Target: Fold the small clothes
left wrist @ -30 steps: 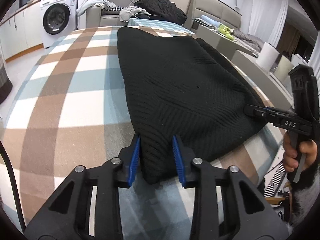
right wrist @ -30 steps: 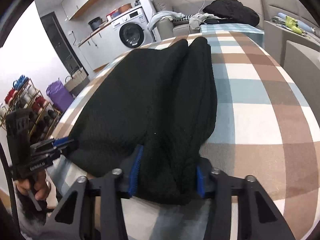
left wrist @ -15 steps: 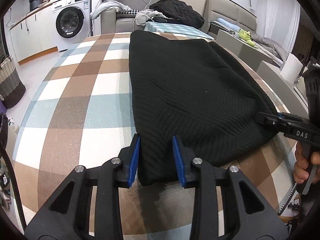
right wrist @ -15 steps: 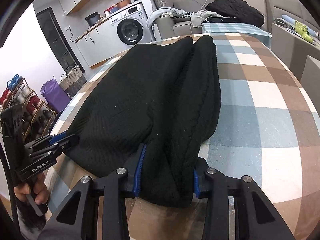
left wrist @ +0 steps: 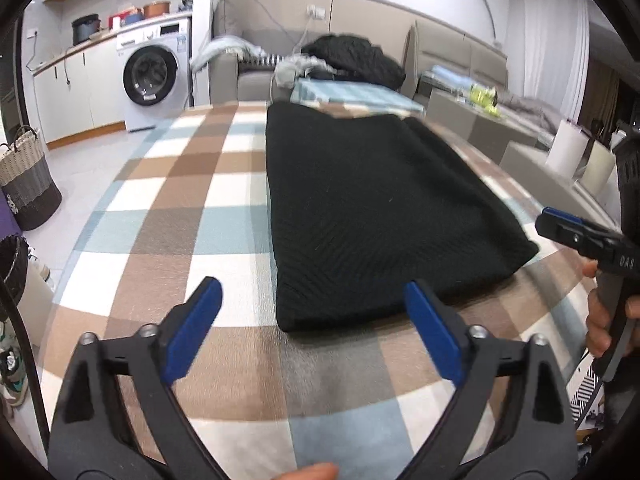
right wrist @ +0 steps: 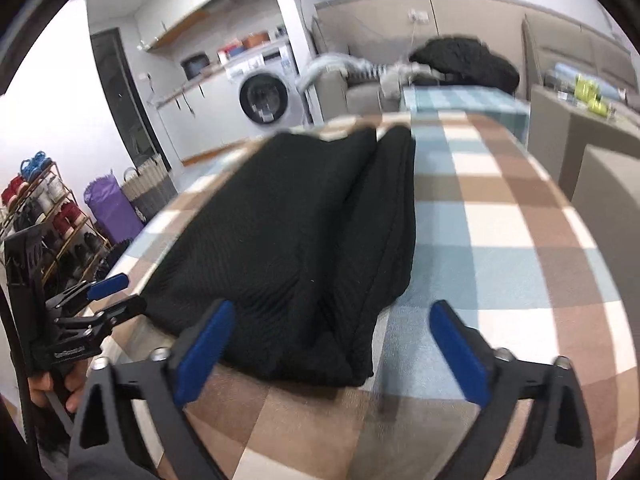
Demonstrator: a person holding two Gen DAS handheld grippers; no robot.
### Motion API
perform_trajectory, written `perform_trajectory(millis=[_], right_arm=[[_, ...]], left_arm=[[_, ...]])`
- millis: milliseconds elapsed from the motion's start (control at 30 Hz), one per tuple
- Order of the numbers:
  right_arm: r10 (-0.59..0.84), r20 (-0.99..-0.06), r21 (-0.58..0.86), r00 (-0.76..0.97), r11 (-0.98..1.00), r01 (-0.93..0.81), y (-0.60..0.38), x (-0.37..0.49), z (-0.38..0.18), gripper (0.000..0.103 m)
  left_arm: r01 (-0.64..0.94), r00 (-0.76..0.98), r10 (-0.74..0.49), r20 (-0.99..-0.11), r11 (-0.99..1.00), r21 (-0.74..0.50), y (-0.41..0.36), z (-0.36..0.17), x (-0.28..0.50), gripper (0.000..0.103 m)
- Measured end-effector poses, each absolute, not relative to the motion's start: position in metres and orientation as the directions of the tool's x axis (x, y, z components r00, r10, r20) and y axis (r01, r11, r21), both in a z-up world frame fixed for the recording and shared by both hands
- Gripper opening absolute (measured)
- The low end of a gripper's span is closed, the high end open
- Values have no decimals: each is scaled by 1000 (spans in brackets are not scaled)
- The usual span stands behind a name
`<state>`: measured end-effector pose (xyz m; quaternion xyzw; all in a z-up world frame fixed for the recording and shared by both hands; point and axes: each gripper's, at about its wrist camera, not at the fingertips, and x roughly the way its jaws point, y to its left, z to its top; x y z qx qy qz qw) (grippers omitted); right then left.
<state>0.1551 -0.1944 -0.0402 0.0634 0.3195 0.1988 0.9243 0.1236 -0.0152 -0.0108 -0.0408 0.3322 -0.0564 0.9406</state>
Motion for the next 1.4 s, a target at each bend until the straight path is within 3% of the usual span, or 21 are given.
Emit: perform_trajectory(millis=[33, 367, 600, 1400], right_arm=[[423, -538, 241, 729, 906, -348, -196, 146, -38, 103], [479, -396, 228, 784, 878, -421, -198, 109, -28, 103], [459, -348, 240, 818, 886, -396, -206, 106, -36, 103], [473, -383, 213, 793, 881, -422, -201, 112, -42, 103]], left_arm=[[81, 783, -134, -607, 990, -114, -16, -9, 117, 102], [71, 867, -114, -485, 992, -106, -11, 0, 79, 102], [69, 862, -115, -493, 991, -111, -8, -3, 80, 102], [66, 869, -111, -481, 992, -109, -7, -5, 79, 102]])
